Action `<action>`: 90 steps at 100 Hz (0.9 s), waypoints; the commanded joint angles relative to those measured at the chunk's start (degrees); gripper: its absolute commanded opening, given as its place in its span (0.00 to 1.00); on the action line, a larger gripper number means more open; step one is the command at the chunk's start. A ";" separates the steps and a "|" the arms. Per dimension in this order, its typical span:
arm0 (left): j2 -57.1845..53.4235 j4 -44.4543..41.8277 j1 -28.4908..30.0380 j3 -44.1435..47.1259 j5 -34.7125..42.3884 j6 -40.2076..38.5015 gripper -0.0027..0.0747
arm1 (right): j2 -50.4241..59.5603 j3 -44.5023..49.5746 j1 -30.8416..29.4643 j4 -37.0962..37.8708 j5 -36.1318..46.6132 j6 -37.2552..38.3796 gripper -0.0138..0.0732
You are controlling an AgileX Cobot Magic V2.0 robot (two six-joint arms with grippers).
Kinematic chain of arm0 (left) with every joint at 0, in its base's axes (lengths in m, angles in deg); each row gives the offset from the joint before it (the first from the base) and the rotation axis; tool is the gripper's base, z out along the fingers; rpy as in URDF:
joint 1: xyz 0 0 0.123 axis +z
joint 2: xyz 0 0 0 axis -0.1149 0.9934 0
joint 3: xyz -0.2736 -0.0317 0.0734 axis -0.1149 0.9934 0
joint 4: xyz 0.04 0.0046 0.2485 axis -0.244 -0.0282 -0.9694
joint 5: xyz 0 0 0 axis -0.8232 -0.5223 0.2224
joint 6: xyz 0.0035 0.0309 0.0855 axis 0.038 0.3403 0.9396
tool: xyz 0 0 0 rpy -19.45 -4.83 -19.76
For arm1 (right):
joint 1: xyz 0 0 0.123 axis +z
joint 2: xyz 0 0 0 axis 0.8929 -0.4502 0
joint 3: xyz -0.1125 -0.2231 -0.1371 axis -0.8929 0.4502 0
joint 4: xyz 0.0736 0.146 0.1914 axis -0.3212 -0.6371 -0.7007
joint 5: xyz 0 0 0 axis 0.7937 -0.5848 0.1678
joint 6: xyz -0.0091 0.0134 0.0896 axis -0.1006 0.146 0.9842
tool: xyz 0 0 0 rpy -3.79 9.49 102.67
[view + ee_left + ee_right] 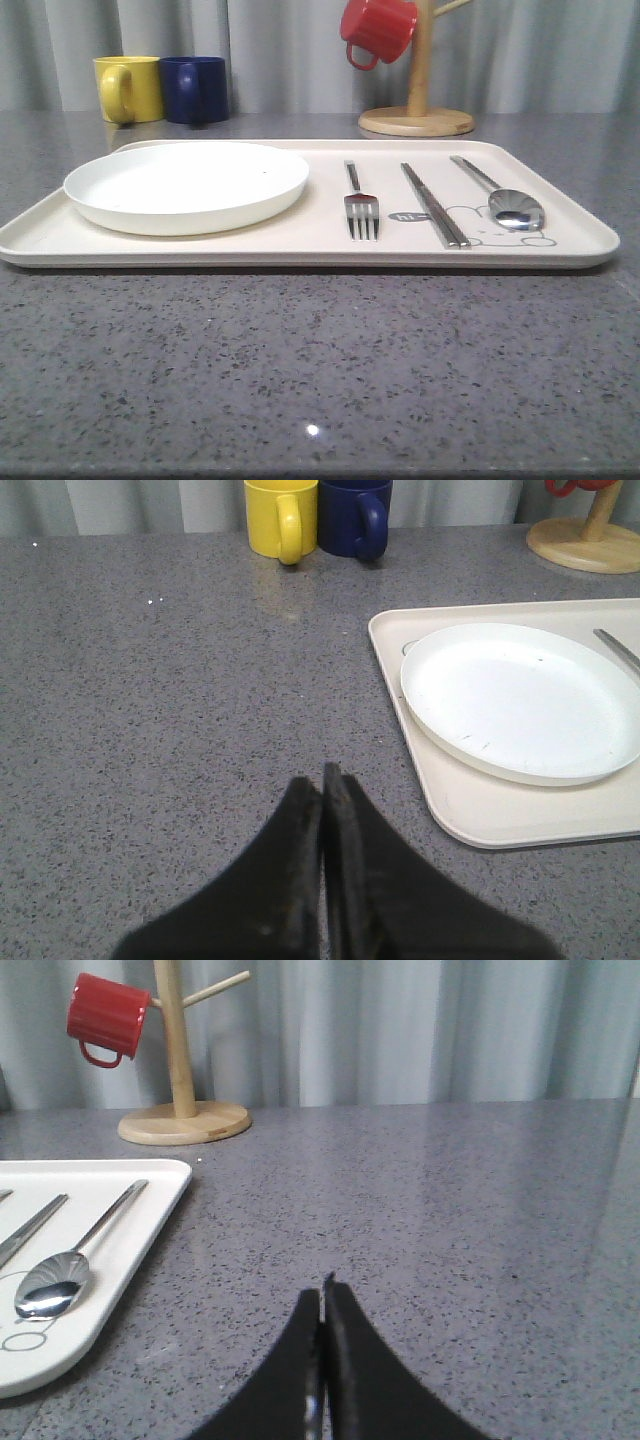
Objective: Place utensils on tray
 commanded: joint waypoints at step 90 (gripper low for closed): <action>0.67 0.47 -0.49 -1.50 4.13 -0.44 0.01 | 1.99 0.22 -0.56 -0.51 2.55 -1.42 0.08</action>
